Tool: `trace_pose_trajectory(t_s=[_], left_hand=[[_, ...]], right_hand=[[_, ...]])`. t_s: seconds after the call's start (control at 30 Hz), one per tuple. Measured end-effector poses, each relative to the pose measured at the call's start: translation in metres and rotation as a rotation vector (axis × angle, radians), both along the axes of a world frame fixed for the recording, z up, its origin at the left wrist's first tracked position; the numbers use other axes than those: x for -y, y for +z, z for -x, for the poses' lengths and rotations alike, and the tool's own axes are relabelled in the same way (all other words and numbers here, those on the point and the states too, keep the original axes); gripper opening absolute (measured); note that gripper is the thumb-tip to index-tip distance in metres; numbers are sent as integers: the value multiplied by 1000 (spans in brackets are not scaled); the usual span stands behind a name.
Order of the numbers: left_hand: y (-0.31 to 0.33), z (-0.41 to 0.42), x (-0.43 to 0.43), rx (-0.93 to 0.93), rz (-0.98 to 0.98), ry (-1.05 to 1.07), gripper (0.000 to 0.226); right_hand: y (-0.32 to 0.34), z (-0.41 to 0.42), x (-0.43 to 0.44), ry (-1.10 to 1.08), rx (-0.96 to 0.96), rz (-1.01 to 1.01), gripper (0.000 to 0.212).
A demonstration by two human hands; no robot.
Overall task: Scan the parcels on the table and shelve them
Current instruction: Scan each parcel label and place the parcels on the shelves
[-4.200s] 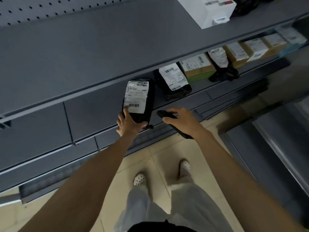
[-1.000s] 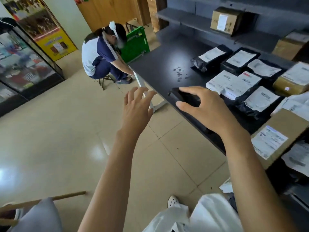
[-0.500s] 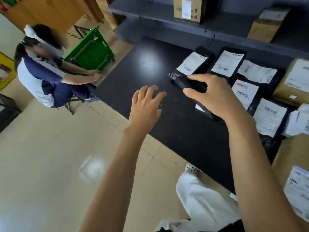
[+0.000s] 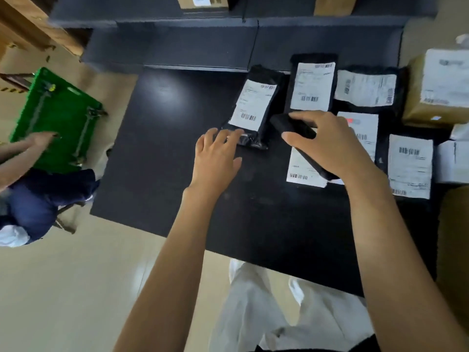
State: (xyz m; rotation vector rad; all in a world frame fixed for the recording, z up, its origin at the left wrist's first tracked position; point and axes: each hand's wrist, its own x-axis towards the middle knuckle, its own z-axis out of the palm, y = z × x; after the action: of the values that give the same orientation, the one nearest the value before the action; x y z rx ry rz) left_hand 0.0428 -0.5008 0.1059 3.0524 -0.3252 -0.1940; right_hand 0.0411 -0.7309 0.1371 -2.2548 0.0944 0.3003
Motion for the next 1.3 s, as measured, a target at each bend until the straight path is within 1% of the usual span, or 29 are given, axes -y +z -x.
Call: trace_pose_trajectory(t_s=[0.17, 0.23, 0.3, 0.37, 0.47, 0.53, 0.6, 0.73, 0.8, 0.97, 1.13, 1.23, 1.3], left_hand=[[-33, -60, -13, -140, 33, -117, 63], [-49, -78, -17, -162, 92, -116, 65], [-64, -96, -17, -181, 234, 14, 71], [-80, -114, -12, -233, 332, 128, 83], [-100, -134, 5, -358, 365, 153, 99], [-111, -144, 21, -435, 466, 209, 106], [-120, -151, 36, -457, 522, 291, 112], [-135, -153, 39, -364, 542, 421, 123], [-136, -153, 34, -382, 532, 435, 130], [-131, -120, 12, -482, 331, 420, 139], [-130, -65, -24, -452, 223, 375, 143], [-119, -37, -42, -424, 255, 378, 141], [-109, -12, -52, -364, 299, 388, 139]], right_hand=[[-17, -15, -18, -204, -75, 24, 52], [-25, -15, -29, -287, -119, 27, 52], [-33, -15, -41, -359, -161, 18, 52], [-40, -16, -54, -424, -183, 20, 52], [-43, -25, -64, -483, -204, 68, 53], [-42, -29, -69, -512, -207, 74, 54], [-41, -29, -71, -539, -199, 80, 53], [-44, -16, -81, -574, -201, 66, 52], [-48, -7, -89, -588, -205, 49, 52], [-54, 7, -112, -556, -213, 13, 53], [-45, 24, -124, -469, -178, -34, 52], [-38, 45, -126, -434, -150, -44, 49], [-35, 62, -127, -437, -126, -54, 48]])
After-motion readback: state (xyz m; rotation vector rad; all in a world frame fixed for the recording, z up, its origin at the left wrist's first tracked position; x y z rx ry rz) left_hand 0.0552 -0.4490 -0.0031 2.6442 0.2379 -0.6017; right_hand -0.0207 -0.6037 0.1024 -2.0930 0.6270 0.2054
